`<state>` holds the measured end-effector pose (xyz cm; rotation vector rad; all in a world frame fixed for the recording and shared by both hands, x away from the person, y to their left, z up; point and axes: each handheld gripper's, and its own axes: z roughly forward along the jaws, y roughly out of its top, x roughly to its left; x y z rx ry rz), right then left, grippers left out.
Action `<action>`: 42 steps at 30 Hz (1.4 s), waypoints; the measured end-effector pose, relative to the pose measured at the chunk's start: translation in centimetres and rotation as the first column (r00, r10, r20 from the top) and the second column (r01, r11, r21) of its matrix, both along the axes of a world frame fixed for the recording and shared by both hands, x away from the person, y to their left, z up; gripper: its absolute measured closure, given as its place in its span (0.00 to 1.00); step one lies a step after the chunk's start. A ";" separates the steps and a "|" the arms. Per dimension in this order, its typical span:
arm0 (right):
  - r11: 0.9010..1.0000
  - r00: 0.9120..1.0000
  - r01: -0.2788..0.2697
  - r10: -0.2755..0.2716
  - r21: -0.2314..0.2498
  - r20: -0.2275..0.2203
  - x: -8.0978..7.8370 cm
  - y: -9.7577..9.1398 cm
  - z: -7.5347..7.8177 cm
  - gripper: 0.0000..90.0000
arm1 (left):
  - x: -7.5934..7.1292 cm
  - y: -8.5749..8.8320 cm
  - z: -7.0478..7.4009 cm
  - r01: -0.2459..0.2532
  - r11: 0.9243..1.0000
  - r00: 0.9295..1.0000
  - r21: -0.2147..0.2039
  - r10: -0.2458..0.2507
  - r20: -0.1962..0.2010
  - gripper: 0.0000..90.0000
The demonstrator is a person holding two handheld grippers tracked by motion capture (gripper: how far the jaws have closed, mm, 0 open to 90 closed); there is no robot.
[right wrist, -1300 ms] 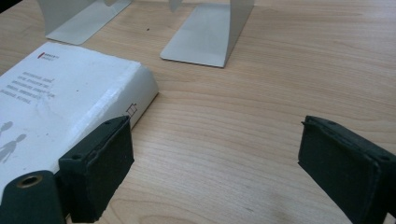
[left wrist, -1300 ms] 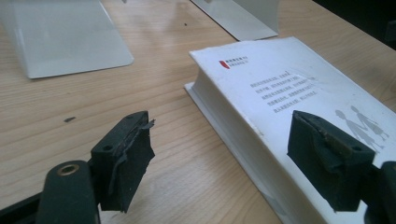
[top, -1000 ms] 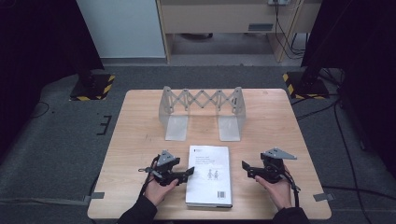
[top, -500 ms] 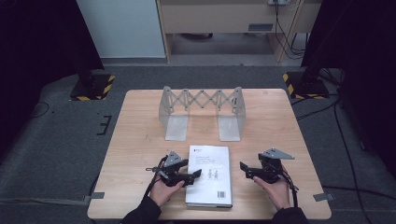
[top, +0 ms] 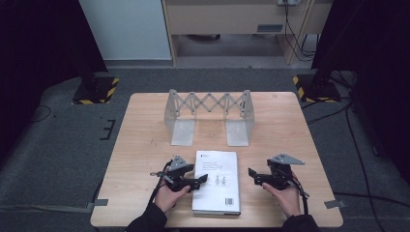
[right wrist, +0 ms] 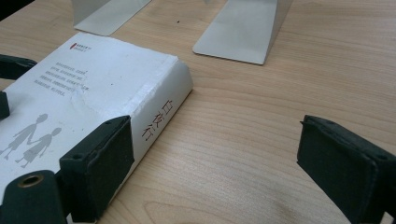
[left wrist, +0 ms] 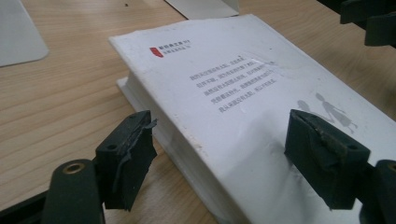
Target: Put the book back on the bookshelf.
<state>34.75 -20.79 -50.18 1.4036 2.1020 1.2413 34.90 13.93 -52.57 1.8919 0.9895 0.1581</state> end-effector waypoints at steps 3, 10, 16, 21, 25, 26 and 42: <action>1.000 1.000 -0.003 0.003 -0.003 -0.001 0.0 0.0 0.0 0.12 | -0.1 -0.3 0.0 0.017 1.000 1.000 -0.001 -0.017 0.005 0.24; 1.000 1.000 0.000 0.000 0.001 0.001 0.0 -0.1 0.1 0.12 | -0.8 -0.1 1.2 0.011 1.000 0.994 -0.018 -0.009 0.107 0.30; 1.000 1.000 0.000 0.000 0.017 0.005 0.2 0.1 0.3 0.12 | -0.7 -0.5 1.6 0.046 0.997 0.995 -0.064 -0.040 0.090 0.39; 0.999 1.000 -0.002 0.002 0.035 0.004 0.4 0.3 0.3 0.13 | -0.2 -0.3 1.2 0.069 0.994 0.997 -0.086 -0.065 0.051 0.40; 0.999 1.000 -0.005 0.005 0.039 0.003 0.5 0.5 0.3 0.13 | 0.1 -0.3 1.0 0.100 0.990 0.995 -0.103 -0.099 0.022 0.40; 0.999 1.000 -0.010 0.009 0.033 0.007 0.5 0.5 0.3 0.13 | 0.1 -0.3 1.0 0.103 0.990 0.995 -0.100 -0.102 0.017 0.40; 0.999 1.000 -0.003 0.003 0.038 0.004 0.5 0.4 0.4 0.13 | 0.6 -1.6 0.7 0.088 0.979 0.993 -0.185 -0.100 -0.061 0.36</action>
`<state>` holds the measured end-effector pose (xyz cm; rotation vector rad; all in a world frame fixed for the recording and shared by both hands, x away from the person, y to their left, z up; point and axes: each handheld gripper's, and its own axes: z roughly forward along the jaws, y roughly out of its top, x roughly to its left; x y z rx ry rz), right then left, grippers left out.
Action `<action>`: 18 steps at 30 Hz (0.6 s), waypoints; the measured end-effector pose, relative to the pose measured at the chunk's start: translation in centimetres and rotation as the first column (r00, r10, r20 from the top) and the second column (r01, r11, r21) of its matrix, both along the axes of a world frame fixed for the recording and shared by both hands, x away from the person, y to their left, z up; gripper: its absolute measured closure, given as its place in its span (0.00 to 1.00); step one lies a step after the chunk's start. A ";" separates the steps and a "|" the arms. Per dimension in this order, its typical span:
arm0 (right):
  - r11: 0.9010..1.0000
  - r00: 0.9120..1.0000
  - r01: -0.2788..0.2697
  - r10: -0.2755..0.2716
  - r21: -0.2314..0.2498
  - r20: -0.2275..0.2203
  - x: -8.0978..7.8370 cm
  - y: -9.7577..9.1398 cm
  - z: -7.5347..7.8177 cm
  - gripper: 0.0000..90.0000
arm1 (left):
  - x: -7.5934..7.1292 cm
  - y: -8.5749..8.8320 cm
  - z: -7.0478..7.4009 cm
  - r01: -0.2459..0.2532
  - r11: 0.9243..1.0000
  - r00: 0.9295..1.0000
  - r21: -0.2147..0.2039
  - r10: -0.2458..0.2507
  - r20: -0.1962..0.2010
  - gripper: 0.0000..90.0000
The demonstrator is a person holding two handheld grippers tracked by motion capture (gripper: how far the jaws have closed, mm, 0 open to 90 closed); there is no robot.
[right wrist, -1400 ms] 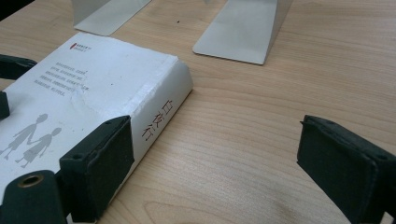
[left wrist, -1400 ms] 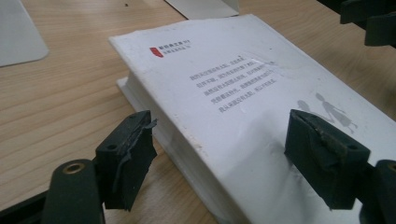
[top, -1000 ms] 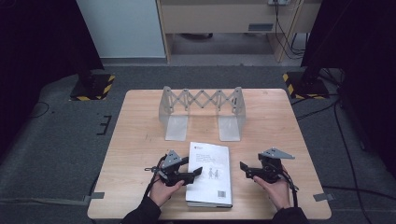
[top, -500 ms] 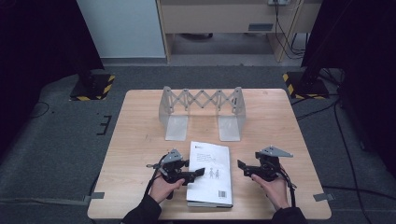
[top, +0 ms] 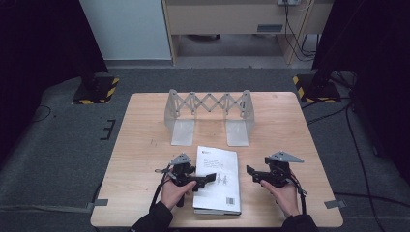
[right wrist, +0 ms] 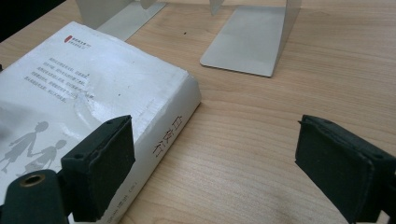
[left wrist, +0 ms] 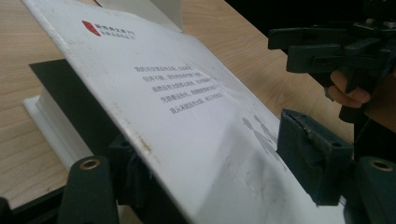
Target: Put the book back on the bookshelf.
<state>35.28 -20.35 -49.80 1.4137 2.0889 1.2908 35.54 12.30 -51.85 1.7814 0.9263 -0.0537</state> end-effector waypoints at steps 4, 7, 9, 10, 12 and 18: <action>1.000 1.000 -0.004 0.004 0.000 0.003 0.0 0.1 0.0 0.13 | -0.1 -0.5 -0.1 -0.010 1.000 1.000 -0.006 0.010 -0.003 0.39; 1.000 1.000 -0.005 0.005 -0.002 0.002 0.0 0.1 -0.1 0.14 | -0.1 -0.5 -0.1 -0.012 1.000 1.000 -0.001 0.012 0.001 0.41; 1.000 1.000 -0.005 0.005 0.003 0.002 0.0 0.2 -0.1 0.15 | -0.1 -0.5 -0.1 -0.008 1.000 1.000 0.009 0.008 0.009 0.41; 1.000 1.000 -0.004 0.004 0.006 0.003 0.0 0.2 -0.1 0.15 | -0.1 -0.6 -0.1 -0.008 1.000 1.000 0.017 0.007 0.013 0.41; 1.000 1.000 -0.007 0.007 0.011 0.000 0.0 0.2 -0.2 0.16 | -0.2 -0.6 0.0 -0.008 1.000 1.000 0.030 0.008 0.019 0.41; 1.000 1.000 -0.022 0.023 0.012 -0.011 0.1 0.7 -0.4 0.15 | -0.1 -0.1 0.0 -0.032 0.999 0.999 0.004 0.032 -0.024 0.56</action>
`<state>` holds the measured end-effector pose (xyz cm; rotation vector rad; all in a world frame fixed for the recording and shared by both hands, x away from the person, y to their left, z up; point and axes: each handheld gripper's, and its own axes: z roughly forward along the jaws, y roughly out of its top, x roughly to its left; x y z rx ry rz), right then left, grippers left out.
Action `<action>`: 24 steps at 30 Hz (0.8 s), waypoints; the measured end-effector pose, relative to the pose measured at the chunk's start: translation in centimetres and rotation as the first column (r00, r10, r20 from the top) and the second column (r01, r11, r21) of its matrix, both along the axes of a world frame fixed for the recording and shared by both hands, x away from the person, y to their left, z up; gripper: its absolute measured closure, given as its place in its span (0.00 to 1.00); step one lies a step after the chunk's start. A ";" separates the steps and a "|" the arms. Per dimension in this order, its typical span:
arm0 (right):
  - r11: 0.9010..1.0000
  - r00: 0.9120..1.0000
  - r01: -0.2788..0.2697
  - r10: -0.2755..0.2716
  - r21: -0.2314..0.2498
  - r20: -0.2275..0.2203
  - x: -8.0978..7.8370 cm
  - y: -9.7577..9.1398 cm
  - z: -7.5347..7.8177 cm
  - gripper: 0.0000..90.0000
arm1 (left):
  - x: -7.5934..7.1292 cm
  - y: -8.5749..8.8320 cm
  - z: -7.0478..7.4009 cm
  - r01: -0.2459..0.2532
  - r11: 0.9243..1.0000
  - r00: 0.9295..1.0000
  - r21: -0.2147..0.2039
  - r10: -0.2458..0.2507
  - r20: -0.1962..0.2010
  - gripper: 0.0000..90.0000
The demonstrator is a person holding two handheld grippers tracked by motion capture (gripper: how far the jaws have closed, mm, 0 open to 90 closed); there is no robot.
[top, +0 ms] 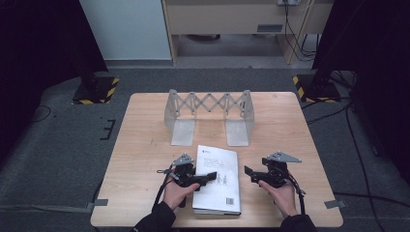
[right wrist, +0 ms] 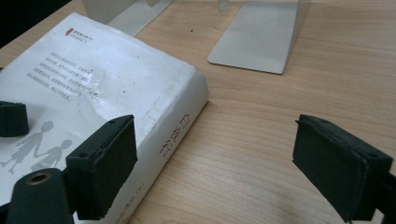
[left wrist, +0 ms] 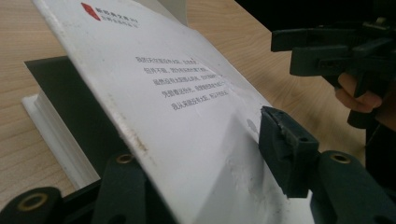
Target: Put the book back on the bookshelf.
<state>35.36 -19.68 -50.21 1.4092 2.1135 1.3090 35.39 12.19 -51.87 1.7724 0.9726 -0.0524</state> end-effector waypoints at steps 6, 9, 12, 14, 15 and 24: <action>1.000 1.000 -0.014 0.014 0.014 -0.004 0.0 0.5 -0.1 0.15 | -0.4 0.0 0.6 -0.014 1.000 1.000 -0.009 0.014 0.025 0.60; 0.999 1.000 -0.028 0.029 0.025 -0.012 -0.1 0.8 -0.2 0.15 | -0.6 0.0 0.9 -0.016 1.000 0.999 -0.007 0.017 0.047 0.62; 0.998 0.999 -0.039 0.040 0.044 -0.016 -0.2 1.0 -0.3 0.15 | -0.8 0.1 1.0 -0.013 1.000 0.998 -0.008 0.013 0.065 0.62; 0.997 0.999 -0.047 0.048 0.055 -0.019 -0.2 1.2 -0.3 0.15 | -1.0 0.0 1.2 -0.012 1.000 0.997 -0.007 0.012 0.082 0.62; 0.997 0.998 -0.058 0.059 0.058 -0.020 -0.3 1.5 -0.4 0.14 | -1.1 0.0 1.3 -0.012 1.000 0.996 -0.005 0.013 0.093 0.63; 0.986 0.992 -0.114 0.119 0.121 -0.037 -0.6 2.6 -0.8 0.11 | -2.3 0.2 2.1 0.013 1.000 0.983 -0.004 -0.012 0.183 0.64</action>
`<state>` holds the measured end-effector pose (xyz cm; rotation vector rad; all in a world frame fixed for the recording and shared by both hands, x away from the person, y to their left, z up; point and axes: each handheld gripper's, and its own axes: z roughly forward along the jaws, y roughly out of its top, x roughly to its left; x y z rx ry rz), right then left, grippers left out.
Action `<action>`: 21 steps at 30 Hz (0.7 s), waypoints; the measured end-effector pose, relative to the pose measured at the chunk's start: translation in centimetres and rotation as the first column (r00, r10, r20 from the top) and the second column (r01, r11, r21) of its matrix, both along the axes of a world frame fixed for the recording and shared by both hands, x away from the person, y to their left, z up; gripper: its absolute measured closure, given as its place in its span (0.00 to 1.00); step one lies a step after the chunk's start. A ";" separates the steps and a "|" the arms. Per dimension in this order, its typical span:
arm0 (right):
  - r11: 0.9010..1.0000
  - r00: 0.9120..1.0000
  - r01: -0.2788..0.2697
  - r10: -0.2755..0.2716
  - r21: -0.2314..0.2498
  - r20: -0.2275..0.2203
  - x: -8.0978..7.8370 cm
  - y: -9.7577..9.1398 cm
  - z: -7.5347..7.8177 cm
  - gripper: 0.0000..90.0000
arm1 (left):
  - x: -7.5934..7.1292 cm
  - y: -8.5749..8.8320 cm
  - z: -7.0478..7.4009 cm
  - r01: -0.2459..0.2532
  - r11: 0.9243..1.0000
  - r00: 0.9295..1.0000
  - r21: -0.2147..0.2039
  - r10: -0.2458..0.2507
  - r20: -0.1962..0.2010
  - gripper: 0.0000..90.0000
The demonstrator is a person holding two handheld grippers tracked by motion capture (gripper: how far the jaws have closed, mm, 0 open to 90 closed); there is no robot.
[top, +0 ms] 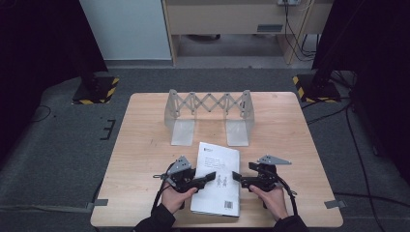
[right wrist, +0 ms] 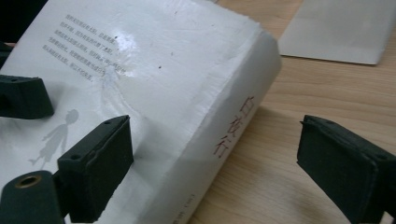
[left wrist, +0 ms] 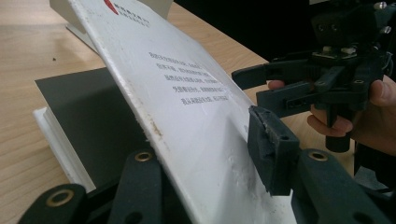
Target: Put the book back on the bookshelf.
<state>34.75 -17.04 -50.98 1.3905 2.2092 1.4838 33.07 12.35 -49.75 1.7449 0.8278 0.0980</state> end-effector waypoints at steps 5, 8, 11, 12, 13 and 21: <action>1.000 1.000 -0.022 0.023 0.018 -0.018 -0.1 0.4 -0.2 0.07 | -0.3 0.3 0.2 0.004 1.000 1.000 0.005 -0.004 0.016 0.64; 0.999 0.999 -0.039 0.040 0.038 -0.028 -0.1 0.5 -0.4 0.05 | -0.6 0.5 0.3 0.005 1.000 1.000 0.006 -0.005 0.029 0.65; 0.997 0.998 -0.053 0.055 0.053 -0.030 -0.2 0.6 -0.5 0.04 | -0.7 0.6 0.3 0.010 1.000 0.999 0.007 -0.011 0.039 0.65; 0.997 0.998 -0.056 0.058 0.062 -0.038 -0.2 0.7 -0.5 0.03 | -0.7 0.6 0.3 0.011 1.000 0.999 0.007 -0.011 0.040 0.65; 0.996 0.997 -0.058 0.061 0.069 -0.046 -0.2 0.8 -0.6 0.03 | -0.7 0.6 0.3 0.012 1.000 0.999 0.007 -0.012 0.040 0.65; 0.986 0.989 -0.110 0.120 0.124 -0.083 -0.1 1.2 -1.2 0.01 | -0.7 0.6 0.2 0.019 1.000 0.999 0.000 -0.019 0.042 0.64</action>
